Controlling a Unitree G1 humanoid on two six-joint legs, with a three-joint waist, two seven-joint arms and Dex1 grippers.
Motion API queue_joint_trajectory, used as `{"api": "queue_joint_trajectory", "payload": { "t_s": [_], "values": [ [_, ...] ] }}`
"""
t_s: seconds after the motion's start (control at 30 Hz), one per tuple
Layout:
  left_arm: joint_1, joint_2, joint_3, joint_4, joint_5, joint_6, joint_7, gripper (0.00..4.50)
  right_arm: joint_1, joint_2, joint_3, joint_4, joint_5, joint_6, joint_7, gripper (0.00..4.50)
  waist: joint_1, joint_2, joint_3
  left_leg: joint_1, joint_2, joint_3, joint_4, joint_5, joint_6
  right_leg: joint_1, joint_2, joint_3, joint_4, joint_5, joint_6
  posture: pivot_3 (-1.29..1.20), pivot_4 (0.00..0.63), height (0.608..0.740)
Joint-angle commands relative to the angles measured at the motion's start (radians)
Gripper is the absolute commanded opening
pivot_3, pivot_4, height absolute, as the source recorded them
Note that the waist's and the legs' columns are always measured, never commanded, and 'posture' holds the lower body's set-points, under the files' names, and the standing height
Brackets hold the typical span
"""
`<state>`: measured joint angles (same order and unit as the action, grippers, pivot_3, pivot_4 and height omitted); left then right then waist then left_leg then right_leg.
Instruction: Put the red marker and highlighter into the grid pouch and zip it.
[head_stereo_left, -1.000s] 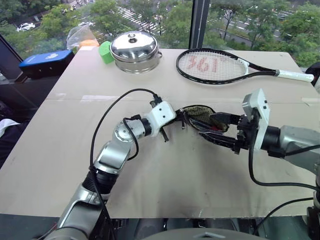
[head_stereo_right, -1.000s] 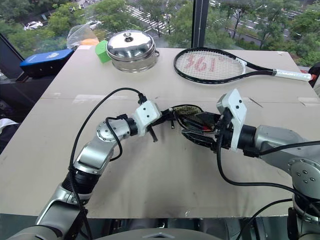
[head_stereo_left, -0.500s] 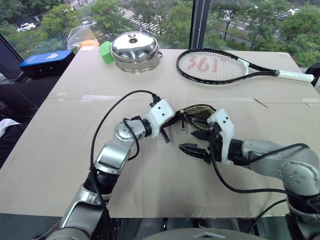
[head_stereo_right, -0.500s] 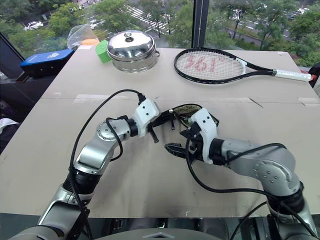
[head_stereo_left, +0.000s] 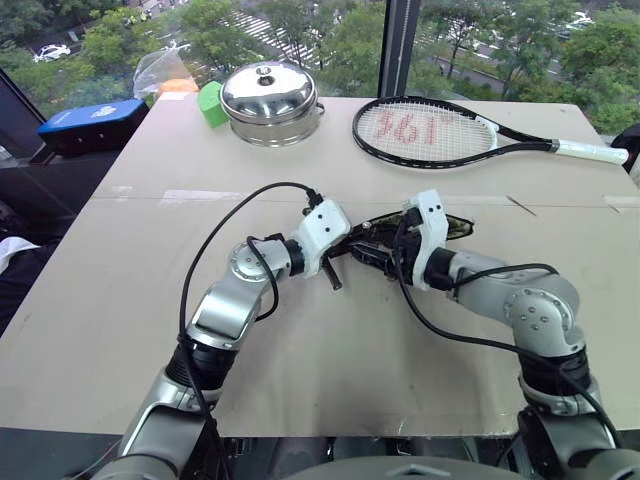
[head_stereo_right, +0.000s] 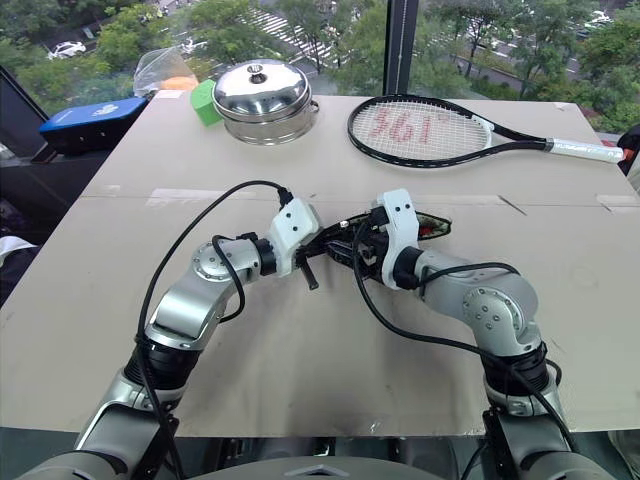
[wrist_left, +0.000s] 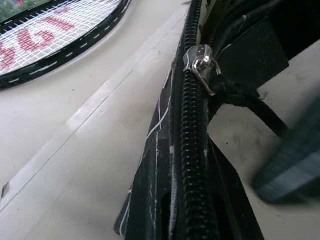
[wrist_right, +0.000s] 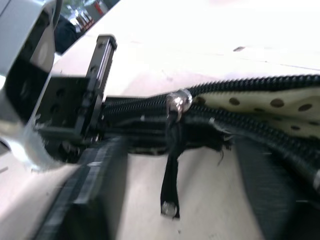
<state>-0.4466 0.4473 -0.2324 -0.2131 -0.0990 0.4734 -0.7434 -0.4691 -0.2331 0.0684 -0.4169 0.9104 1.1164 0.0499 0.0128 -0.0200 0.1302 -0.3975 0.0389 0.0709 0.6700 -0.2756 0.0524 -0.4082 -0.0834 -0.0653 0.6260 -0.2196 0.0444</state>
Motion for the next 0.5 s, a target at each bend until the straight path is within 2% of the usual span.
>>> {"api": "queue_joint_trajectory", "payload": {
  "t_s": [0.03,0.1,0.13,0.17,0.37,0.5],
  "values": [
    [-0.004,0.002,0.006,-0.054,-0.011,-0.009,-0.002,0.00,-0.027,0.020,-0.035,-0.028,0.007,-0.018,0.008,1.27,-0.001,0.000,0.000,0.000,0.000,0.000,0.000,0.000,0.000,0.000,0.000,0.000,0.000,0.000,0.000,0.00,0.150,0.740],
    [-0.002,0.005,0.005,-0.055,-0.011,-0.010,0.000,0.00,-0.029,0.032,-0.043,-0.033,0.021,-0.010,0.011,0.40,0.000,0.000,0.000,0.000,0.000,0.000,0.000,0.000,0.000,0.000,0.000,0.000,0.000,0.000,0.000,0.00,0.150,0.740],
    [-0.002,0.005,0.004,-0.056,-0.011,-0.010,0.000,0.00,-0.029,0.035,-0.044,-0.034,0.022,-0.007,0.011,0.40,0.000,0.000,0.000,0.000,0.000,0.000,0.000,0.000,0.000,0.000,0.000,0.000,0.000,0.000,0.000,0.00,0.150,0.740],
    [-0.002,0.006,0.004,-0.056,-0.011,-0.010,0.001,0.00,-0.030,0.038,-0.045,-0.033,0.019,-0.004,0.010,0.18,0.000,0.000,0.000,0.000,0.000,0.000,0.000,0.000,0.000,0.000,0.000,0.000,0.000,0.000,0.000,0.00,0.150,0.740],
    [0.000,0.008,0.005,-0.050,-0.011,-0.016,0.001,0.00,-0.015,0.041,-0.057,-0.043,0.005,0.011,-0.003,0.18,0.000,0.000,0.000,0.000,0.000,0.000,0.000,0.000,0.000,0.000,0.000,0.000,0.000,0.000,0.000,0.00,0.150,0.740],
    [0.002,0.020,0.011,-0.030,0.009,-0.026,0.014,0.00,0.023,0.013,-0.118,-0.090,0.018,0.036,-0.043,0.18,0.001,0.000,0.000,0.000,0.000,0.000,0.000,0.000,0.000,0.000,0.000,0.000,0.000,0.000,0.000,0.00,0.150,0.740]
  ]
}}
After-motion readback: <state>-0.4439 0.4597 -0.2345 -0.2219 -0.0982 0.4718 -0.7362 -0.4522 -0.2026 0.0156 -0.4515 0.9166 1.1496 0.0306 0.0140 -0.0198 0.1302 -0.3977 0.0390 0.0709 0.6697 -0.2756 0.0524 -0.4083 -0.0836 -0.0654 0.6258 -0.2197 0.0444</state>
